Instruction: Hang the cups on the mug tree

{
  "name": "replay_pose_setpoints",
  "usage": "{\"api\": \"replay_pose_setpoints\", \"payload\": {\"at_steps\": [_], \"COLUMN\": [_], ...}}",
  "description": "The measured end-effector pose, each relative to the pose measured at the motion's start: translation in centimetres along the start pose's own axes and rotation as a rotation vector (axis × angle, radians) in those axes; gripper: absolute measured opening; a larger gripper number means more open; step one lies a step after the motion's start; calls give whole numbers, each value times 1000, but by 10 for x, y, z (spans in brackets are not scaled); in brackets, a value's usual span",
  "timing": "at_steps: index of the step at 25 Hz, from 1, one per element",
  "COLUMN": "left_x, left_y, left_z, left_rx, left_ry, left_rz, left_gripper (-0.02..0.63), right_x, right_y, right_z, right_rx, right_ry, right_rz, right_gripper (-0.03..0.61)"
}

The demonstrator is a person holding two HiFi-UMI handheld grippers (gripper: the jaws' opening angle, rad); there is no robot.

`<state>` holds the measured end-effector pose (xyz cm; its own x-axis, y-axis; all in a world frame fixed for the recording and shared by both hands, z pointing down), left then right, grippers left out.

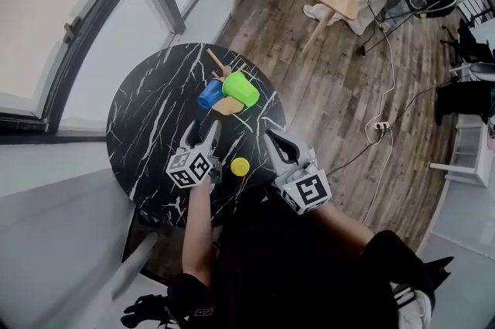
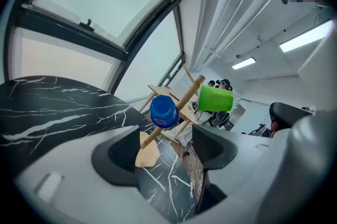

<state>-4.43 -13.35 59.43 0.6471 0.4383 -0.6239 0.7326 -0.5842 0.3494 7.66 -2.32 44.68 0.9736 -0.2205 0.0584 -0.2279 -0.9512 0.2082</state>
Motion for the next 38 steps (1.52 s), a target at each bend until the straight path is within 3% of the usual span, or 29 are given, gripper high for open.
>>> {"api": "replay_pose_setpoints", "payload": {"at_steps": [9, 12, 15, 18, 21, 26, 33, 38], "left_x": [22, 29, 37, 48, 56, 70, 79, 74], "left_y": [-65, -83, -99, -111, -124, -152, -177, -184], "left_z": [2, 2, 4, 6, 5, 5, -14, -28], "left_rx": [105, 127, 153, 174, 190, 238, 257, 250], "left_ry": [2, 63, 159, 174, 203, 336, 377, 341], "left_rz": [32, 56, 99, 75, 68, 121, 125, 119], "left_gripper": [201, 178, 43, -5, -5, -5, -6, -5], "right_x": [-16, -24, -30, -37, -47, -61, -80, -90], "right_y": [-16, -22, -29, -36, -44, -55, -60, -54], "right_z": [0, -1, -2, -2, -4, -14, -66, -117], "right_rx": [14, 21, 23, 26, 30, 18, -103, -215], "right_ry": [-13, -14, -15, -18, -17, -24, -48, -47], "right_rz": [27, 42, 48, 53, 59, 67, 105, 123], "right_gripper": [-5, -5, -5, -5, -5, -5, -5, -5]}}
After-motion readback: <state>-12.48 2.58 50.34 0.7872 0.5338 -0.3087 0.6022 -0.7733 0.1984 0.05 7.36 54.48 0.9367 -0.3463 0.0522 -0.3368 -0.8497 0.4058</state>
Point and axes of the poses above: the fingertips, and each gripper's own axes: y forward along the fingers, x to its right, z out of its top, the point moved 1 cm from there along -y, backward along the fingers, and after that the axes turned 2 degrees about -y, right-handed, at the moved point
